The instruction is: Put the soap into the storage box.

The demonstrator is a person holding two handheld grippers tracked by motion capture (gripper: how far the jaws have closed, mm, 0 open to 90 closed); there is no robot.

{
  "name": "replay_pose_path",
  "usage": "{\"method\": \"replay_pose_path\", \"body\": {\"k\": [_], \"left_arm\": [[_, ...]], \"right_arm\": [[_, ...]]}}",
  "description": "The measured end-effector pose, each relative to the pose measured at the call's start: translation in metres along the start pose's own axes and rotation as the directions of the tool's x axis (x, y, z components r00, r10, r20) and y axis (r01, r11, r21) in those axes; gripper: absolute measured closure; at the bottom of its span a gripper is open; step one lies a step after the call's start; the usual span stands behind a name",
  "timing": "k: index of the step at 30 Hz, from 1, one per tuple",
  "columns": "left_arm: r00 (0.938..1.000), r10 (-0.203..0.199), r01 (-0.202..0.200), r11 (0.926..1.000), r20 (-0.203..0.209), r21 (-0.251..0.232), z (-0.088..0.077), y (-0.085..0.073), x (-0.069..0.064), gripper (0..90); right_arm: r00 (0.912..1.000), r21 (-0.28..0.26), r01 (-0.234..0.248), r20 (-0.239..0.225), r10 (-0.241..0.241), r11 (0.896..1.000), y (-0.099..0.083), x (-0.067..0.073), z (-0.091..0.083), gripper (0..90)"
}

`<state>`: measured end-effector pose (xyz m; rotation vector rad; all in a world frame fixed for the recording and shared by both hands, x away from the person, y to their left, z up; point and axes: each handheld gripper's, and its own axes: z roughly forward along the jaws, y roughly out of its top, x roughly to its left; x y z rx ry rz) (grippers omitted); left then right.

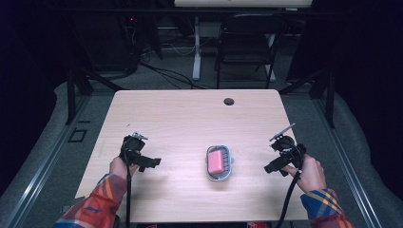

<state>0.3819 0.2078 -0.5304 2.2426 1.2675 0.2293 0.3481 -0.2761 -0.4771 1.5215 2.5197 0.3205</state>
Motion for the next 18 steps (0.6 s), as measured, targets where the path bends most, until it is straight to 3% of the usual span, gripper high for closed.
{"method": "replay_pose_path", "body": {"k": [7, 8, 12, 15, 18], "left_arm": [[1.0000, 0.002, -0.002, 1.0000, 0.004, 0.001, 0.000, 0.000, 0.000, 0.1], [1.0000, 0.002, -0.002, 1.0000, 0.006, -0.002, 0.000, 0.000, 0.000, 0.2], [0.9997, 0.006, -0.005, 0.9997, 0.025, -0.025, -0.002, -0.001, 0.000, 0.1], [0.9996, 0.007, -0.006, 0.9997, 0.027, -0.024, -0.001, 0.000, 0.000, 0.1], [0.9996, 0.004, -0.004, 0.9997, 0.030, -0.024, -0.002, 0.000, 0.000, 0.1]], "right_arm": [[0.9993, 0.027, 0.034, 0.016, -0.034, 0.999, -0.020, -0.007, 0.012, 0.0], [0.9993, 0.020, 0.026, 0.026, -0.027, 0.999, -0.024, -0.007, 0.015, 0.0], [0.9976, -0.028, 0.069, 0.003, -0.069, 0.997, -0.038, -0.008, 0.029, 0.0], [0.9932, 0.040, 0.109, 0.035, -0.111, 0.993, -0.041, -0.008, 0.039, 0.0], [0.9925, 0.030, 0.122, 0.011, -0.122, 0.992, -0.043, -0.008, 0.043, 0.0]]}}
